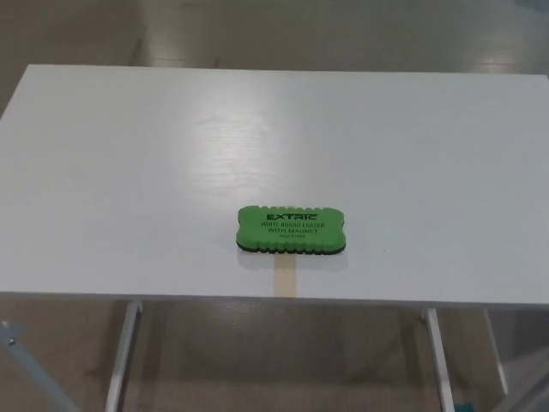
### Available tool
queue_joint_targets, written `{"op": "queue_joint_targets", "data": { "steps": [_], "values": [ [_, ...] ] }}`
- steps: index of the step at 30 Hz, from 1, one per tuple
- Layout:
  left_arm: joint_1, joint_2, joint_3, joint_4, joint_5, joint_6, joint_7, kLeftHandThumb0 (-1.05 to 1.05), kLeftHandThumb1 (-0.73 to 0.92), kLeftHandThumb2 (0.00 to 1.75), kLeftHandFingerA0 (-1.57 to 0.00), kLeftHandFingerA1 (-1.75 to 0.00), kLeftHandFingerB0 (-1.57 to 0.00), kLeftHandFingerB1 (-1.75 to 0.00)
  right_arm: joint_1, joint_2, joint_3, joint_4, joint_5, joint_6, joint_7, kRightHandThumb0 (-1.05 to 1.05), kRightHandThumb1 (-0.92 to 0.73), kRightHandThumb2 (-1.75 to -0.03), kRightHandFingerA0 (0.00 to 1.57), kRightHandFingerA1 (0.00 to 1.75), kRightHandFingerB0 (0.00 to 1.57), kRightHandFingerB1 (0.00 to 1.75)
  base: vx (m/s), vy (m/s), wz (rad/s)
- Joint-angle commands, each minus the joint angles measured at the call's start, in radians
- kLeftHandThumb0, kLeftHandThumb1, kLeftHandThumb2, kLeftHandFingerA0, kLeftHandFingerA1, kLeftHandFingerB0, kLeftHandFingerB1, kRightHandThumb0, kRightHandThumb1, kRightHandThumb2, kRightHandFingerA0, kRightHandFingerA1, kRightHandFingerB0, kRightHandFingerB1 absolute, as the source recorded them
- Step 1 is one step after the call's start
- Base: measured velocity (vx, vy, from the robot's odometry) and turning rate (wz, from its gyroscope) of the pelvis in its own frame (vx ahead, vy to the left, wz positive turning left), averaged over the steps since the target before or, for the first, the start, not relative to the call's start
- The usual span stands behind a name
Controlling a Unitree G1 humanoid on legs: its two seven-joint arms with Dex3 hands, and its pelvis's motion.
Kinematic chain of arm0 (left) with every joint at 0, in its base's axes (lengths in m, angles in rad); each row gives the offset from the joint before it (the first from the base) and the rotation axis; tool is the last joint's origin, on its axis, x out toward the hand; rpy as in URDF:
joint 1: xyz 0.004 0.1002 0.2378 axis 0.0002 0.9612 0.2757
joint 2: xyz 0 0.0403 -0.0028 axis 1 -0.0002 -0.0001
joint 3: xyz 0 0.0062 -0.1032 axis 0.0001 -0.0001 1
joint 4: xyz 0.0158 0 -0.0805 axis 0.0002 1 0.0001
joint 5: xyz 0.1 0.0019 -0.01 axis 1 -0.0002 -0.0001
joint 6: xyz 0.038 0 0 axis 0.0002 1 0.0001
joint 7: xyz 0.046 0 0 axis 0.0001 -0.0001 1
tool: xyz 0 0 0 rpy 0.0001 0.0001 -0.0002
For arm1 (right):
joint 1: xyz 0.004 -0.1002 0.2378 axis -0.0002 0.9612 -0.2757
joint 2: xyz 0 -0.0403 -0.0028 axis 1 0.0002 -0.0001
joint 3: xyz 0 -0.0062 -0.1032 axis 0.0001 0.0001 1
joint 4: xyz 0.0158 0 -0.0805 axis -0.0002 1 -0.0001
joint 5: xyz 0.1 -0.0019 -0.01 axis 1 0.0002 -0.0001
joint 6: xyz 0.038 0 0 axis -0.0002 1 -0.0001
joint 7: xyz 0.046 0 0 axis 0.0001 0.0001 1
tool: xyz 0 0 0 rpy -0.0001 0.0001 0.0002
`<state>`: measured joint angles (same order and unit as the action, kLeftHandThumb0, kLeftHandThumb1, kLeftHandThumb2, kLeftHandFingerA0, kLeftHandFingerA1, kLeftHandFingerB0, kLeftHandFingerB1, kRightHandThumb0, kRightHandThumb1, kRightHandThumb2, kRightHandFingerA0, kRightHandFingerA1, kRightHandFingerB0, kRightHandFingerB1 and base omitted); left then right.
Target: Use the left hand to press on the green eraser and wipe the desk from center to the left and then back to center.
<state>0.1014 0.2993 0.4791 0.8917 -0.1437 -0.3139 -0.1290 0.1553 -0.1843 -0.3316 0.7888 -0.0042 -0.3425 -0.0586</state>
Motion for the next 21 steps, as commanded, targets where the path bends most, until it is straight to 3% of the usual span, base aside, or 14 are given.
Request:
{"op": "queue_joint_targets", "data": {
  "steps": [1,7,8,11,15,21],
  "values": [
    [0.005,0.014,0.025,0.021,-0.055,-0.141,-0.064,-0.24,0.70,0.61,-0.51,-0.41,-0.48,-0.36,0.003,0.014,-0.037,-0.014,0.051,-0.123,-0.033,-0.46,-0.65,-0.91,0.61,0.59,0.41,0.50,0.00,0.000,0.00],
    [0.030,0.036,-0.009,-0.006,-0.043,-0.179,-0.125,-0.27,0.71,0.62,-0.55,-0.42,-0.44,-0.34,0.021,0.042,-0.045,-0.063,0.074,-0.145,-0.013,-0.45,-0.65,-0.91,0.61,0.59,0.42,0.50,0.00,0.000,0.00],
    [0.038,0.032,-0.024,-0.038,-0.039,-0.185,-0.140,-0.28,0.72,0.61,-0.62,-0.44,-0.43,-0.34,0.030,0.057,-0.035,-0.085,0.075,-0.154,-0.004,-0.45,-0.65,-0.91,0.61,0.59,0.42,0.50,0.00,0.000,0.00],
    [0.075,0.032,-0.056,-0.157,-0.057,-0.106,-0.182,-0.30,0.74,0.62,-0.67,-0.44,-0.47,-0.35,0.045,0.073,-0.006,-0.107,0.061,-0.177,0.018,-0.45,-0.65,-0.91,0.61,0.59,0.42,0.50,0.00,0.000,0.00],
    [0.215,0.002,-0.111,-0.504,-0.124,0.025,-0.234,-0.30,0.77,0.63,-0.73,-0.46,-0.52,-0.36,0.058,0.090,0.042,-0.109,0.034,-0.200,0.031,-0.47,-0.65,-0.92,0.60,0.60,0.42,0.50,0.00,0.000,0.00],
    [0.378,0.037,-0.186,-0.851,-0.238,0.089,-0.371,-0.20,0.81,0.64,-0.77,-0.50,-0.66,-0.41,0.074,0.107,0.097,-0.066,-0.019,-0.257,0.011,-0.46,-0.64,-0.91,0.65,0.61,0.43,0.51,0.00,0.000,0.00]
  ]
}}
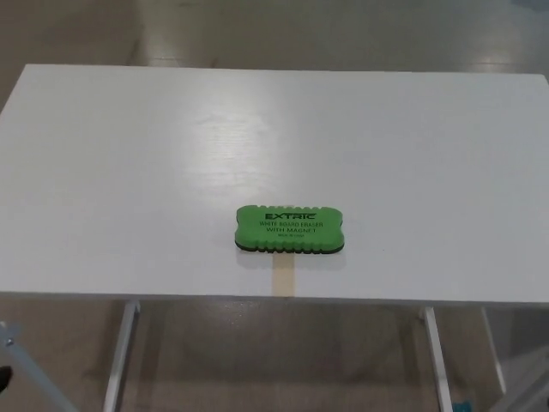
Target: Use the left hand to press on the green eraser and wipe the desk from center to the left and then back to center.
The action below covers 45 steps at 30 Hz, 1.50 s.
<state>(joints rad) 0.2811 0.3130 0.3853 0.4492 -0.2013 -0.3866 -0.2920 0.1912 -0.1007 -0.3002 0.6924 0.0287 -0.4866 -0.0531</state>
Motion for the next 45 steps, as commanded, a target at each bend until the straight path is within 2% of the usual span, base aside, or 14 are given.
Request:
{"op": "queue_joint_targets", "data": {
  "steps": [1,5,6,10,12,15,17,19,23,27,33,38,45],
  "values": [
    [0.211,0.035,-0.100,-0.438,-0.192,0.160,-0.230,-0.20,0.81,0.64,-0.77,-0.50,-0.68,-0.42,0.038,0.024,0.071,0.039,-0.057,-0.118,0.004,-0.46,-0.63,-0.91,0.65,0.61,0.43,0.51,0.00,0.000,0.00],
    [0.258,0.076,-0.124,-0.559,-0.237,0.180,-0.289,-0.18,0.81,0.64,-0.77,-0.51,-0.71,-0.44,0.034,0.018,0.089,0.088,-0.071,-0.138,-0.008,-0.46,-0.64,-0.91,0.65,0.61,0.42,0.51,0.00,0.000,0.00],
    [0.276,0.100,-0.132,-0.621,-0.270,0.184,-0.320,-0.18,0.81,0.64,-0.79,-0.54,-0.70,-0.47,0.028,0.016,0.094,0.108,-0.074,-0.133,-0.011,-0.41,-0.76,-0.64,0.71,0.49,0.48,0.35,0.00,0.000,0.00],
    [0.298,0.146,-0.145,-0.747,-0.326,0.185,-0.367,-0.17,0.82,0.64,-0.81,-0.59,-0.68,-0.54,0.014,-0.006,0.108,0.149,-0.087,-0.131,-0.025,-0.42,-0.77,-0.64,0.72,0.50,0.50,0.36,0.00,0.000,0.00],
    [0.286,0.194,-0.157,-0.872,-0.380,0.194,-0.397,-0.09,0.85,0.65,-0.80,-0.62,-0.69,-0.58,0.001,-0.020,0.115,0.176,-0.098,-0.122,-0.039,-0.43,-0.77,-0.64,0.76,0.54,0.52,0.36,0.00,0.000,0.00],
    [0.272,0.215,-0.160,-0.924,-0.406,0.215,-0.394,-0.09,0.86,0.65,-0.79,-0.62,-0.69,-0.58,-0.006,-0.024,0.120,0.187,-0.100,-0.125,-0.046,-0.43,-0.77,-0.64,0.76,0.54,0.53,0.36,0.00,0.000,0.00],
    [0.249,0.233,-0.167,-0.973,-0.427,0.235,-0.384,-0.08,0.86,0.65,-0.79,-0.63,-0.69,-0.59,-0.011,-0.028,0.124,0.199,-0.101,-0.137,-0.049,-0.42,-0.77,-0.64,0.76,0.54,0.54,0.37,0.00,0.000,0.00],
    [0.140,0.240,-0.208,-1.012,-0.458,0.278,-0.359,-0.08,0.86,0.65,-0.79,-0.64,-0.69,-0.58,-0.009,-0.032,0.128,0.200,-0.102,-0.131,-0.045,-0.43,-0.78,-0.64,0.76,0.55,0.55,0.37,0.00,0.000,0.00],
    [-0.010,0.218,-0.270,-1.013,-0.428,0.318,-0.310,-0.07,0.85,0.66,-0.79,-0.65,-0.68,-0.60,-0.010,-0.032,0.126,0.216,-0.088,-0.144,-0.039,-0.42,-0.78,-0.64,0.77,0.55,0.56,0.37,0.00,0.000,0.00],
    [-0.188,0.175,-0.353,-0.994,-0.379,0.454,-0.196,-0.13,0.82,0.64,-0.80,-0.65,-0.69,-0.58,-0.010,-0.028,0.126,0.236,-0.077,-0.156,-0.038,-0.41,-0.78,-0.64,0.77,0.55,0.57,0.37,0.00,0.000,0.00],
    [-0.457,0.126,-0.446,-0.898,-0.314,0.619,-0.122,-0.21,0.78,0.63,-0.87,-0.56,-0.79,-0.51,-0.008,-0.025,0.127,0.226,-0.075,-0.167,-0.040,-0.41,-0.77,-0.64,0.77,0.55,0.56,0.37,0.00,0.000,0.00],
    [-0.645,0.055,-0.501,-0.757,-0.216,0.662,-0.066,-0.22,0.78,0.64,-0.92,-0.50,-0.83,-0.47,-0.021,-0.024,0.126,0.236,-0.071,-0.180,-0.037,-0.41,-0.77,-0.64,0.80,0.56,0.56,0.37,0.00,0.000,0.00],
    [-0.869,-0.058,-0.570,-0.427,-0.036,0.617,0.028,-0.22,0.78,0.64,-0.96,-0.50,-0.84,-0.48,-0.018,-0.017,0.125,0.248,-0.058,-0.200,-0.023,-0.40,-0.77,-0.63,0.80,0.60,0.57,0.37,0.00,0.000,0.00]
  ]
}}
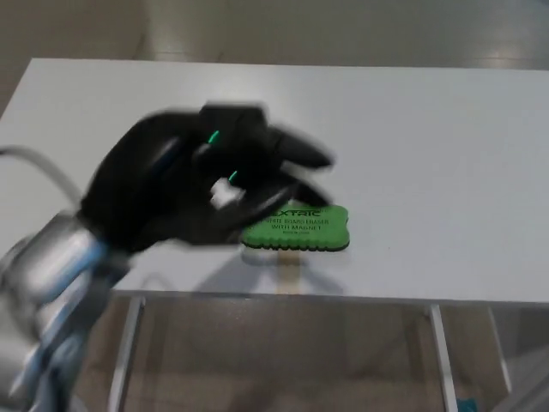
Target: Use the left hand to press on the green eraser and wipe the desk from center to the left and then back to center.
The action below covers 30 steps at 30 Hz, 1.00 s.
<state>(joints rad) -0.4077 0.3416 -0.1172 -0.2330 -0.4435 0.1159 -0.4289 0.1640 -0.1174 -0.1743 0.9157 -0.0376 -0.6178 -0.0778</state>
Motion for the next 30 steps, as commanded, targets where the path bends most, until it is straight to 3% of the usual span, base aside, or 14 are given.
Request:
{"op": "queue_joint_targets", "data": {
  "steps": [1,5,16,20,30],
  "values": [
    [-0.225,-0.109,-0.082,0.347,0.257,0.076,0.200,-0.22,0.78,0.64,-0.97,-0.50,-0.84,-0.48,0.011,-0.002,0.001,0.028,0.003,-0.076,-0.001,-0.40,-0.77,-0.63,0.80,0.60,0.57,0.37,0.00,0.000,0.00],
    [-0.308,-0.163,-0.108,0.546,0.347,0.008,0.297,-0.20,0.79,0.63,-0.99,-0.55,-0.83,-0.49,0.022,-0.001,0.005,0.025,0.002,-0.081,0.001,-0.40,-0.77,-0.63,0.80,0.60,0.58,0.37,0.00,0.000,0.00],
    [-0.407,-0.291,-0.099,0.842,0.385,-0.048,0.426,-0.22,0.82,0.65,-1.01,-0.58,-0.88,-0.51,0.023,-0.007,0.021,0.023,-0.028,-0.083,-0.032,-0.40,-0.77,-0.63,0.80,0.57,0.57,0.37,0.00,0.000,0.00],
    [-0.412,-0.345,-0.085,0.950,0.390,-0.062,0.461,-0.19,0.85,0.67,-1.00,-0.66,-0.93,-0.55,0.025,-0.012,0.027,0.014,-0.032,-0.073,-0.030,-0.41,-0.77,-0.64,0.79,0.58,0.57,0.37,0.00,0.000,0.00],
    [-0.337,-0.406,-0.104,1.061,0.472,-0.148,0.525,-0.19,0.84,0.66,-1.01,-0.66,-0.96,-0.58,0.034,0.003,0.021,0.009,0.009,-0.063,0.000,-0.41,-0.76,-0.63,0.81,0.57,0.57,0.37,0.00,0.000,0.00]
  ]
}}
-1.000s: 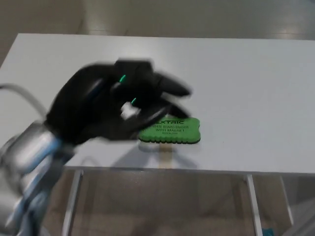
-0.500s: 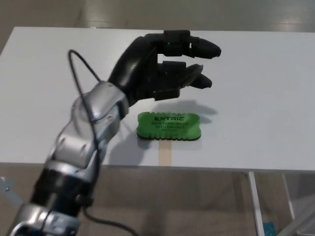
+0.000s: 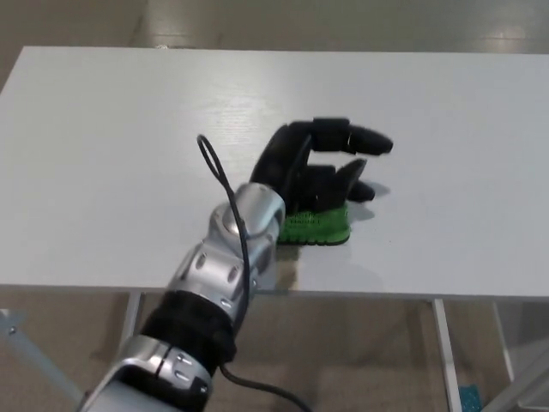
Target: Use the left hand to press on the green eraser and wipe the desk from center to the left and then back to center.
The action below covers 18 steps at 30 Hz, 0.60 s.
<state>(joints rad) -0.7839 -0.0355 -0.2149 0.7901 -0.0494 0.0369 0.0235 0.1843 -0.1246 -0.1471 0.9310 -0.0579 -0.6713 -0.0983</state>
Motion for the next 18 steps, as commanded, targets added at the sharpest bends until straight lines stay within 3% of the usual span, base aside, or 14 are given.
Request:
{"op": "queue_joint_targets", "data": {
  "steps": [1,18],
  "values": [
    [0.046,-0.034,-0.009,0.038,0.084,-0.069,0.073,-0.19,0.84,0.66,-1.01,-0.66,-0.96,-0.58,0.013,0.014,-0.009,-0.005,0.035,-0.012,0.024,-0.41,-0.76,-0.63,0.81,0.57,0.57,0.37,0.00,0.000,0.00],
    [0.078,-0.031,0.028,0.086,0.121,-0.139,0.081,-0.19,0.82,0.66,-1.02,-0.66,-0.95,-0.62,0.014,0.000,0.005,0.001,0.007,-0.030,0.004,-0.41,-0.76,-0.64,0.80,0.57,0.57,0.37,0.00,0.000,0.00]
  ]
}}
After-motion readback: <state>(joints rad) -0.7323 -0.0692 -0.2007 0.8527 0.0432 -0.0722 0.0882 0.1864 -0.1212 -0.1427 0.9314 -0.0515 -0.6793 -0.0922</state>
